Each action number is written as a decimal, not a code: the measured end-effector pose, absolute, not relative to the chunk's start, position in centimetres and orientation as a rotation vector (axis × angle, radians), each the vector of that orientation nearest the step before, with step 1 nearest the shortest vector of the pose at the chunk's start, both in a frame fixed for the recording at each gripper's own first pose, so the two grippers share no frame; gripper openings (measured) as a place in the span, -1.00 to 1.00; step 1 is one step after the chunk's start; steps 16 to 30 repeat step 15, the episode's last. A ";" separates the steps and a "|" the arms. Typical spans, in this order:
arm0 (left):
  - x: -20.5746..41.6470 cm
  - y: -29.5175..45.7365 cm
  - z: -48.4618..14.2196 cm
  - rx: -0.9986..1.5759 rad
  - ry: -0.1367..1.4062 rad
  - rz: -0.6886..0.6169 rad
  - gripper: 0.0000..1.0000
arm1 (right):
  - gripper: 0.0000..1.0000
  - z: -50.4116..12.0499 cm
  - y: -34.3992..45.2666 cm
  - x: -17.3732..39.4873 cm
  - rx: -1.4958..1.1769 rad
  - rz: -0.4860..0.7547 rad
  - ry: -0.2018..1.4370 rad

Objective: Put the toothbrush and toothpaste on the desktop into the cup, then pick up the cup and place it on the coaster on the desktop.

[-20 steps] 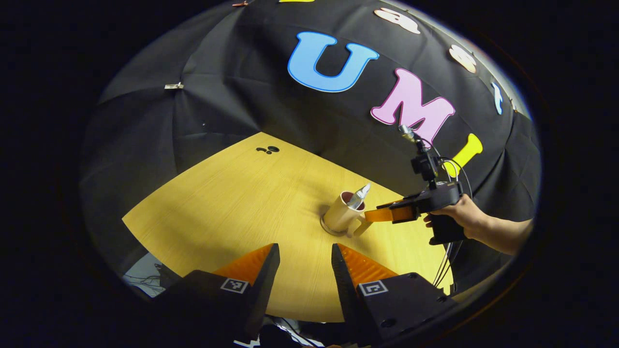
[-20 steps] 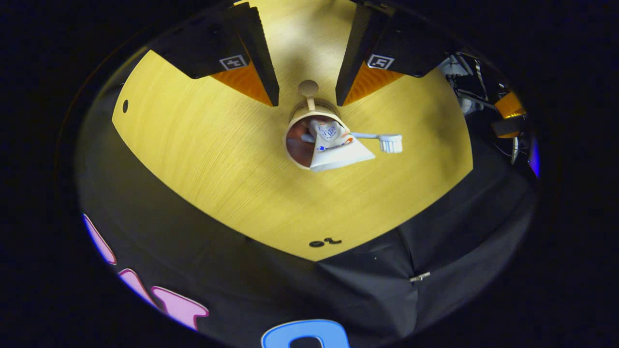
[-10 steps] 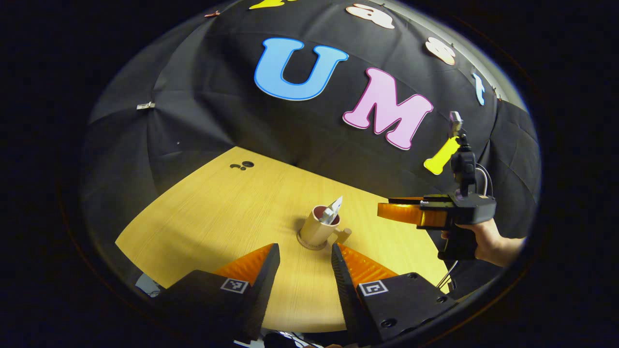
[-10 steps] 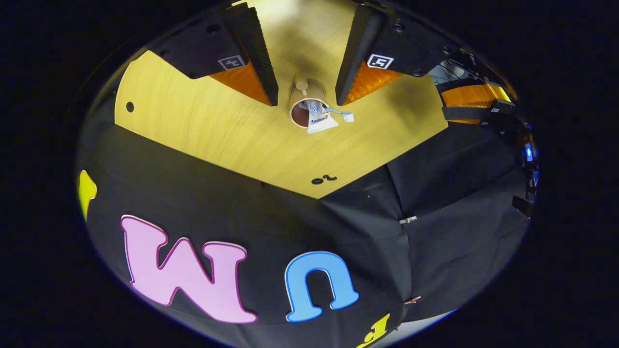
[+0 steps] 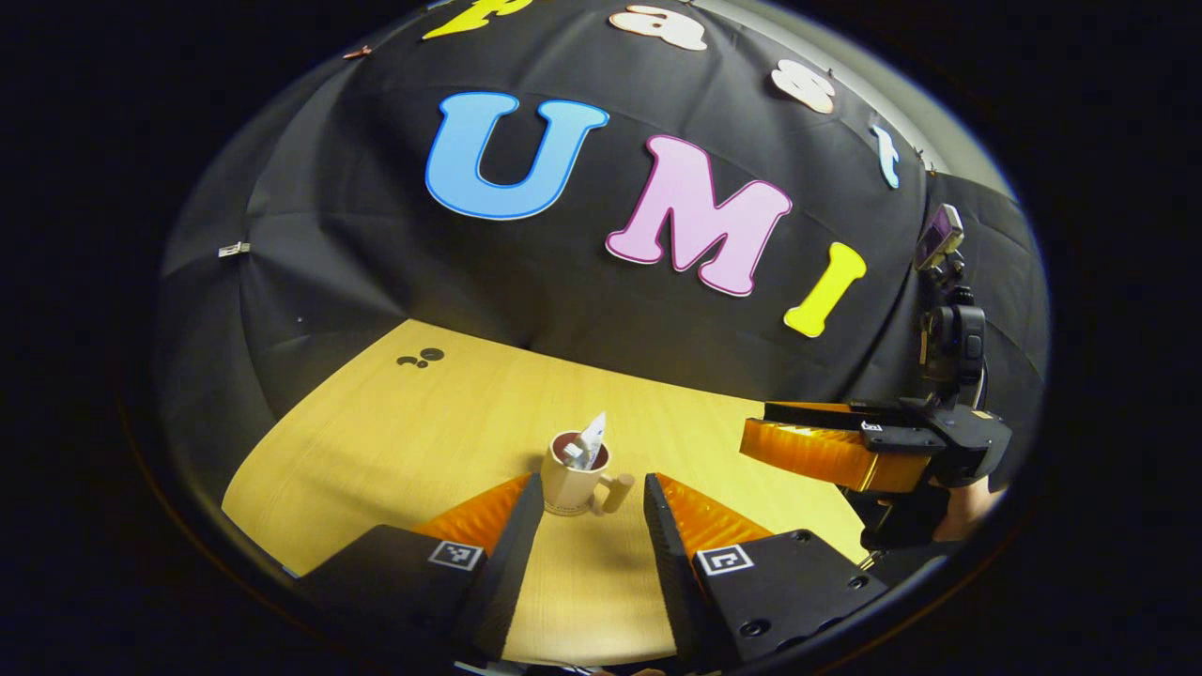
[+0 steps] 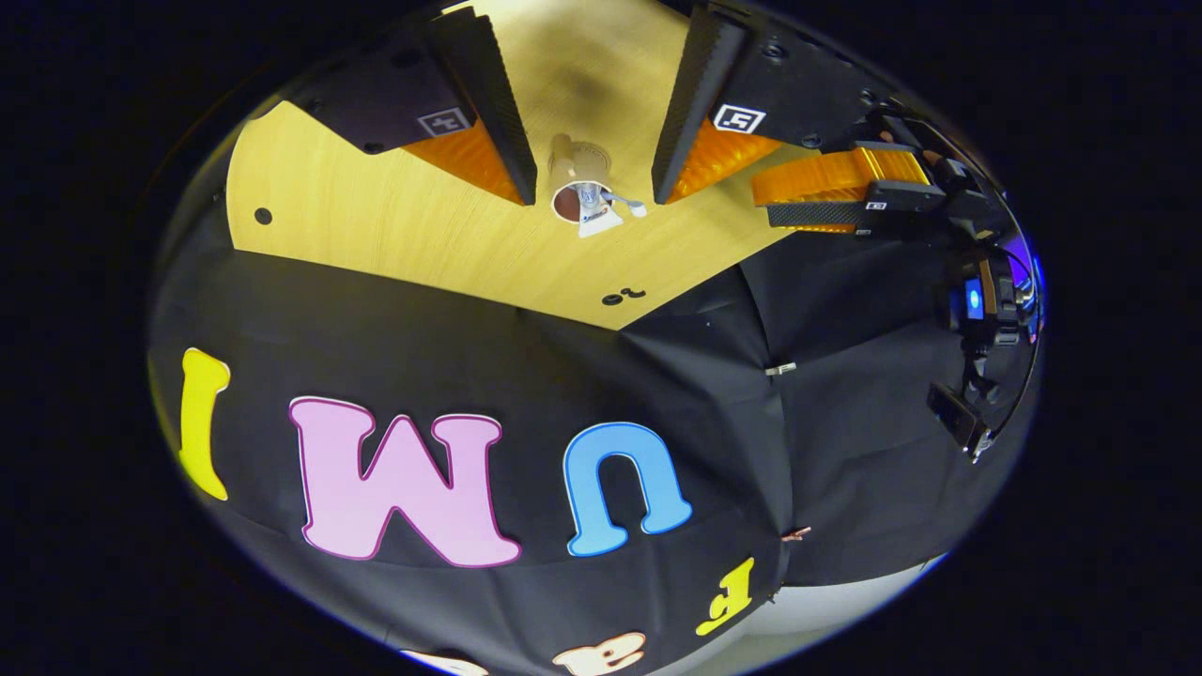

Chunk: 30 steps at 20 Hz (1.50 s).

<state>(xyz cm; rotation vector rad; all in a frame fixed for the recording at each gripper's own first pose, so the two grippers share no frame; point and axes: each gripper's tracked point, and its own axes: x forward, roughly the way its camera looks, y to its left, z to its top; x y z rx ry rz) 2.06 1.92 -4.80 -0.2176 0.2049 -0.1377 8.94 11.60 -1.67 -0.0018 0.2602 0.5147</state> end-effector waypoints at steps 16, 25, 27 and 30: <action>1.6 0.8 -5.1 -0.187 0.212 -0.176 0.36 | 0.60 -1.1 9.5 8.0 0.073 0.449 0.258; 1.6 0.8 -5.1 -0.187 0.212 -0.176 0.36 | 0.60 -1.1 9.5 8.0 0.073 0.449 0.258; 1.6 0.8 -5.1 -0.187 0.212 -0.176 0.36 | 0.60 -1.1 9.5 8.0 0.073 0.449 0.258; 1.6 0.8 -5.1 -0.187 0.212 -0.176 0.36 | 0.60 -1.1 9.5 8.0 0.073 0.449 0.258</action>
